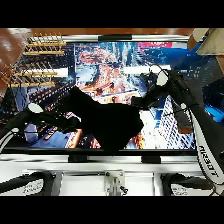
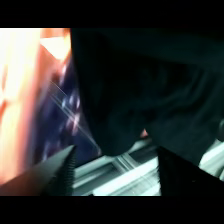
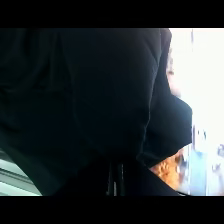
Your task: Fold the shirts.
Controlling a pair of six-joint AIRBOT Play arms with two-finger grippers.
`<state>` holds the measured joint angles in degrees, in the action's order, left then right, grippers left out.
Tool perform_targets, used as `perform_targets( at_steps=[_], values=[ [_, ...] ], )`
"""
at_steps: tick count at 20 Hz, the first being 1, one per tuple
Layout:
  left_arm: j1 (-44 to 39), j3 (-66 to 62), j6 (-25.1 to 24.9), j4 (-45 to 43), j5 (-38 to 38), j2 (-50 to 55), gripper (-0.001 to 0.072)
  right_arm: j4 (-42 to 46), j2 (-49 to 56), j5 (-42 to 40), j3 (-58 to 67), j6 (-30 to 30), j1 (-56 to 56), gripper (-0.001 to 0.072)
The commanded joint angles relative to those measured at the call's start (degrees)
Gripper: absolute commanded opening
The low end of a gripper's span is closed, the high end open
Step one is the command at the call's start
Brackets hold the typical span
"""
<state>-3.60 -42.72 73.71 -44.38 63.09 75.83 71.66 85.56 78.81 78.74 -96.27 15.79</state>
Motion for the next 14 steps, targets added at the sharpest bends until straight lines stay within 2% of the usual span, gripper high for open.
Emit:
perform_targets(
  at_steps=[1, 4, 5, 7, 8, 11, 14],
  values=[
    [-4.7, 1.7, 0.46, 1.03, -7.21, 2.23, 0.0533, -0.26, 0.04, 0.2, -0.02, -0.26, 0.04, 0.0073],
    [-4.74, 1.64, 0.46, 1.18, -7.56, 4.66, 0.0532, -0.22, 0.04, 0.26, -0.02, -0.5, 0.04, 0.008],
    [-4.74, 1.62, 0.48, 1.2, -7.65, 5.09, 0.0488, -0.2, 0.04, 0.24, -0.02, -0.5, 0.04, 0.0079],
    [-4.55, 1.16, 0.44, 1.2, -7.58, 5.16, 0.0092, -0.15, 0.04, 0.24, -0.02, -0.48, 0.02, 0.008],
    [-4.15, 0.07, -0.68, 1.2, -6.78, 4.87, 0.0031, -0.11, 0.04, 0.26, -0.02, -0.46, 0.02, 0.0079],
    [-1.36, -7.98, -6.25, 1.11, -1.86, -0.33, 0.0029, 1.7, -1.77, 0.98, 0.11, 1.88, -0.04, 0.0078],
    [5.05, -23.56, -7.26, 1.11, -0.42, -10.84, 0.0029, 14.19, -8.5, 1.95, 5.99, 7.04, -0.02, 0.0078]
  ],
)
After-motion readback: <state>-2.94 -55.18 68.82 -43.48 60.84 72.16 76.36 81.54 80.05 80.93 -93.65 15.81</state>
